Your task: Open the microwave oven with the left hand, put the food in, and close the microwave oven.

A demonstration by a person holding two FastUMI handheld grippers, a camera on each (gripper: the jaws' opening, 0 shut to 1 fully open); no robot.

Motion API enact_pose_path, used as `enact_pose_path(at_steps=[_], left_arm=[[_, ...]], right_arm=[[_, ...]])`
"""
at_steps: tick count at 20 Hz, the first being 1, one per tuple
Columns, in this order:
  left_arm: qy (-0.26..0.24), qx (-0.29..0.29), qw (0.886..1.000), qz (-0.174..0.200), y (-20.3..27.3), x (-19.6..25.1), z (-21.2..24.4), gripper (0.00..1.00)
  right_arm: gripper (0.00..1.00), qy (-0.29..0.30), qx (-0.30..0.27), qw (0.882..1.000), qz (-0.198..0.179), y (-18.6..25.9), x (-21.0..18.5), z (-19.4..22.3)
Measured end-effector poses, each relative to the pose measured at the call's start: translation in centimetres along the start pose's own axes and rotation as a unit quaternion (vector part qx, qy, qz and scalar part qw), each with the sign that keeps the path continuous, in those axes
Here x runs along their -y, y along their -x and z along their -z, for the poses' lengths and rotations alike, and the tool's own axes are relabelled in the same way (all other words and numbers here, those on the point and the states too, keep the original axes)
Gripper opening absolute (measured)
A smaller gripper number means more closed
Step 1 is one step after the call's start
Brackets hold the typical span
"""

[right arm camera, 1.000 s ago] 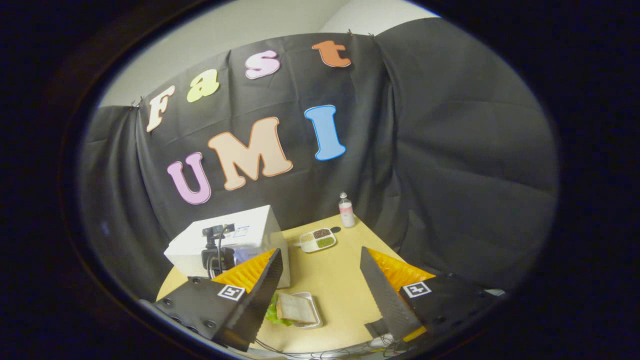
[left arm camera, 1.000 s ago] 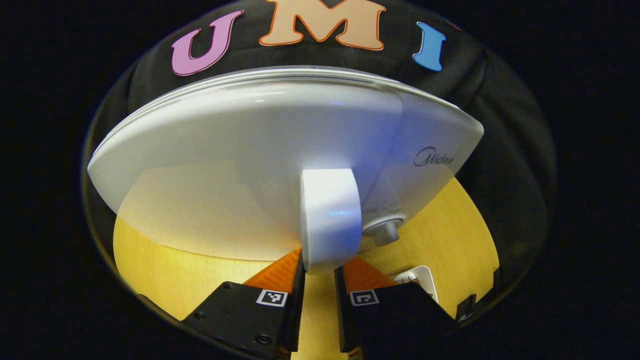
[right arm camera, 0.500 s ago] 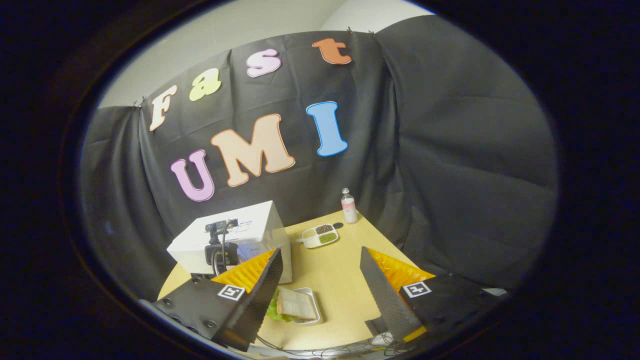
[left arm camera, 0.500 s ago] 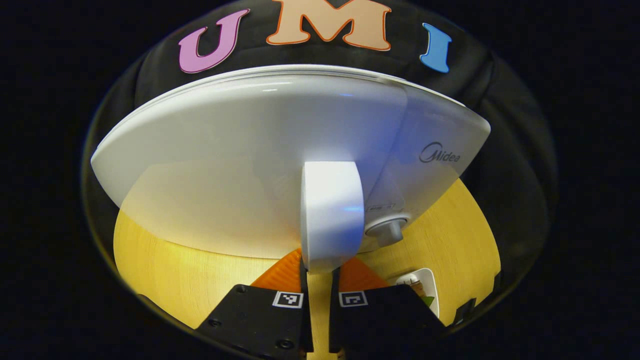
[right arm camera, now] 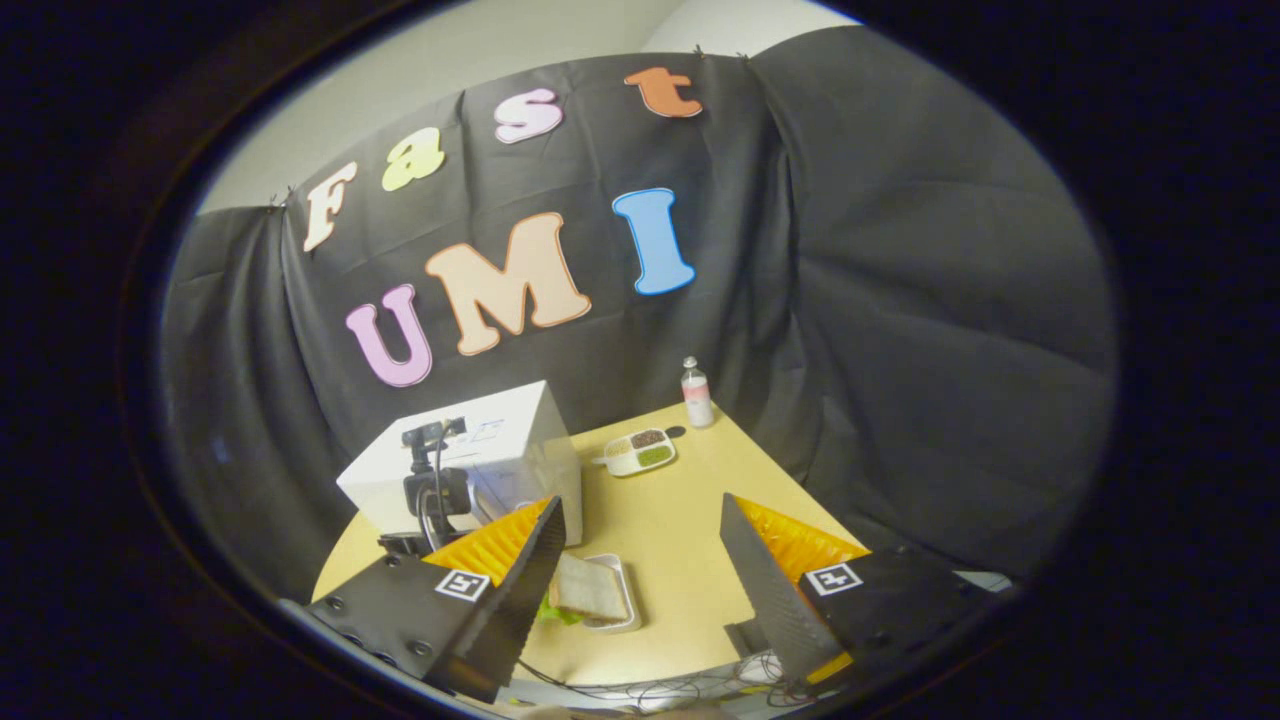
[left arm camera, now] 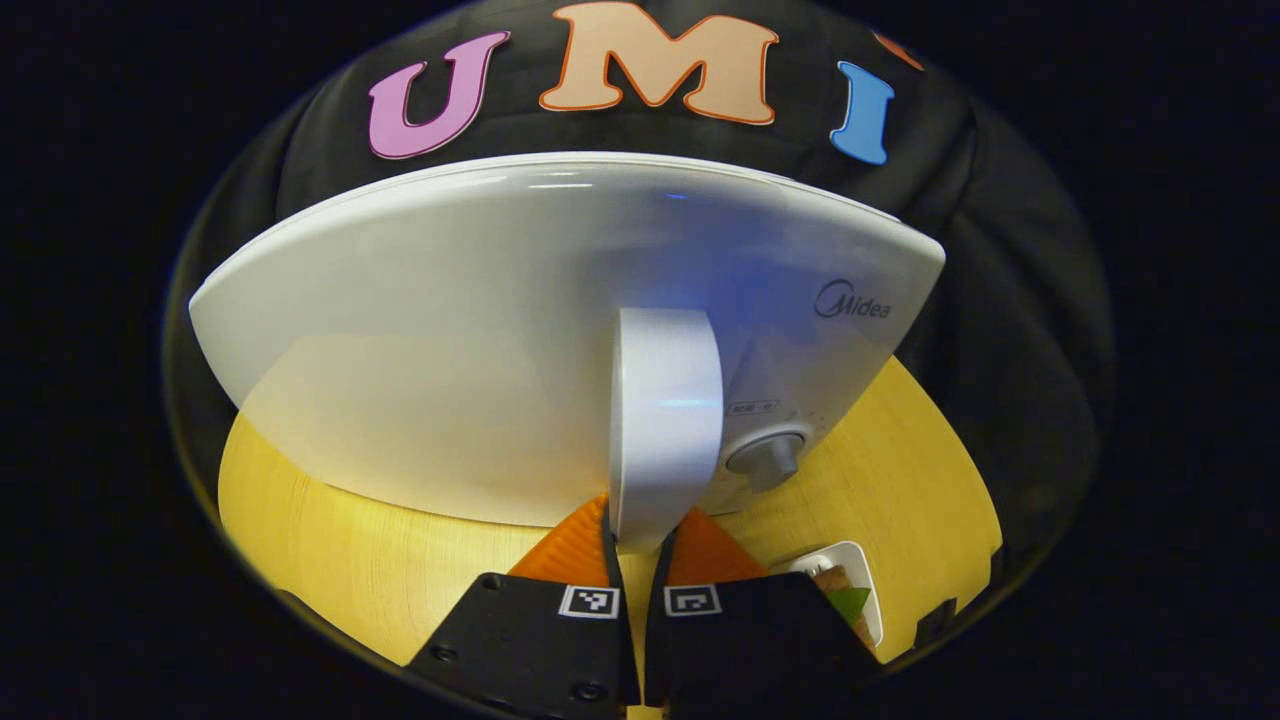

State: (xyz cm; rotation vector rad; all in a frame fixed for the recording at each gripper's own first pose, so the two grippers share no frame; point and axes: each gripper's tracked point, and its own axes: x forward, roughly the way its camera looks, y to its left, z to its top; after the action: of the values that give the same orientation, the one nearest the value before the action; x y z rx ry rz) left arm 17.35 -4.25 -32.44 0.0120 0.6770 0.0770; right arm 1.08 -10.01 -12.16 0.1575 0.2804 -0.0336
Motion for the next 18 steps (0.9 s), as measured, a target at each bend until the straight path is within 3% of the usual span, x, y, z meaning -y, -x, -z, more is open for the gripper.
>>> enact_pose_path(at_steps=[2,4,6,11,16,18], left_arm=[[-0.005,0.015,1.000,0.008,1.8,-0.2,1.2,0.03],[-0.043,0.022,0.999,0.014,4.1,-1.0,3.3,0.02],[-0.041,0.018,0.999,0.017,6.5,-2.0,5.4,0.02],[-0.050,0.024,0.998,-0.015,10.8,-5.3,8.8,0.08],[0.016,0.033,0.999,-0.039,14.5,-8.4,10.9,0.17],[0.063,0.053,0.996,-0.038,16.6,-9.5,10.9,0.21]], right_arm=[[0.92,0.002,-0.006,1.000,-0.003,0.0,0.0,0.3],[0.92,0.002,-0.012,1.000,-0.013,-0.3,-0.5,0.8],[0.92,0.008,-0.023,0.999,-0.028,-1.0,-1.2,1.4],[0.92,0.037,-0.052,0.995,-0.074,-2.2,-3.7,3.3],[0.92,0.067,-0.085,0.988,-0.111,-2.9,-5.9,5.8],[0.98,0.080,-0.096,0.985,-0.118,-3.3,-6.4,6.8]])
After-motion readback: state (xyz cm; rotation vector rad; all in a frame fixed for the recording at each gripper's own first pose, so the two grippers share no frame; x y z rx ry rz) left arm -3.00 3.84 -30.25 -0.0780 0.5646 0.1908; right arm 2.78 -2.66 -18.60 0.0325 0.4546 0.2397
